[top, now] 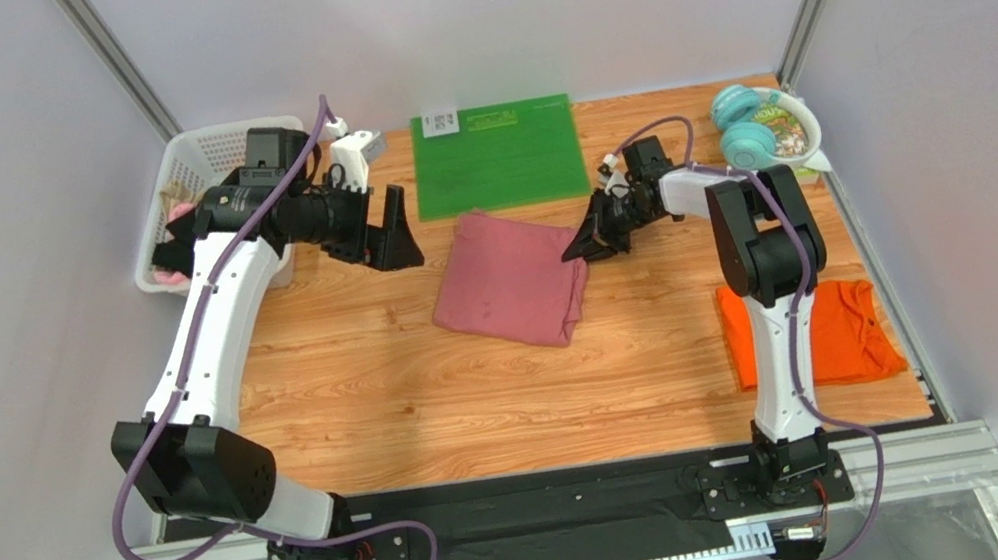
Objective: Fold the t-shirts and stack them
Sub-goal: Put the neatly folded tshirt into the corner of the board with the right arm
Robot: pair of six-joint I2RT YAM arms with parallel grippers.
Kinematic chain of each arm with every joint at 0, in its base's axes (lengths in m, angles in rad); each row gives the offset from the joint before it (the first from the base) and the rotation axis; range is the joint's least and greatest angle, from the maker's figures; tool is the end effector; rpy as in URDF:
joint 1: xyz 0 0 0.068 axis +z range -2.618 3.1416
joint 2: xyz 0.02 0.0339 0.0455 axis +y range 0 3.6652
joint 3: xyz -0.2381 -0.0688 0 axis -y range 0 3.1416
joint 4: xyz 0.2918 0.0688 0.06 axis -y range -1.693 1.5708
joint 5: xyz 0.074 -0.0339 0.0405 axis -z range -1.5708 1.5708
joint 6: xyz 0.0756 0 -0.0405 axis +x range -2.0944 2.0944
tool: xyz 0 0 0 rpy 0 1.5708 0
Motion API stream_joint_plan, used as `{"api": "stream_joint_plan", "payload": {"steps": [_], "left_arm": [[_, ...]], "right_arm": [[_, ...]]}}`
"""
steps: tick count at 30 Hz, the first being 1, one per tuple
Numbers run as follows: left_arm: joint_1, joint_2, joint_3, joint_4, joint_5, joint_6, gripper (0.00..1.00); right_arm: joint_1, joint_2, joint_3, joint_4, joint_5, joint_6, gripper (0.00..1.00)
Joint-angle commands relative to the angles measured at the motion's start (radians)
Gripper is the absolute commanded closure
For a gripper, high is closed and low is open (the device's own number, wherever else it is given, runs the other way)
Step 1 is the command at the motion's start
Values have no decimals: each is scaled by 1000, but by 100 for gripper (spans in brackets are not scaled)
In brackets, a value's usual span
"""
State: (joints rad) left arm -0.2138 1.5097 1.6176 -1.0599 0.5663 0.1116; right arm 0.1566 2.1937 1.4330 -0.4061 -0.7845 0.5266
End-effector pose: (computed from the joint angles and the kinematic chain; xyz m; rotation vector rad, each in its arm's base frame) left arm 0.3520 -0.1179 0.3300 0.6228 2.3849 -0.7532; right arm 0.4478 0.1248 0.0319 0.2777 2.7541 1.2643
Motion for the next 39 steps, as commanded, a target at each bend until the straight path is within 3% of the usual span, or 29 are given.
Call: {"api": "stream_joint_plan", "payload": {"steps": [1,6,13,24,33,39], "left_arm": [[7,-42,18,-5,4,23,0],[7,-55,-1,-2,3,34,0],[10,-65,-74,31,-2,43,0],[11,-134,-79,20,26,43,0],[10,-157,-76,12,26,42,0],[10,-157,-64,9,40,30,0]], "right_arm": [[43,23,-14,-2,109,-19,100],[66,-72,-34,-3,136,-22,100],[74,-496,-141,-118,313,-4,100],[12,-946,-479,-230,461,65,100],[-147,-1120,-476,-367,475,30,100],[-296,-1149,-438,-421,418,-13,100]]}}
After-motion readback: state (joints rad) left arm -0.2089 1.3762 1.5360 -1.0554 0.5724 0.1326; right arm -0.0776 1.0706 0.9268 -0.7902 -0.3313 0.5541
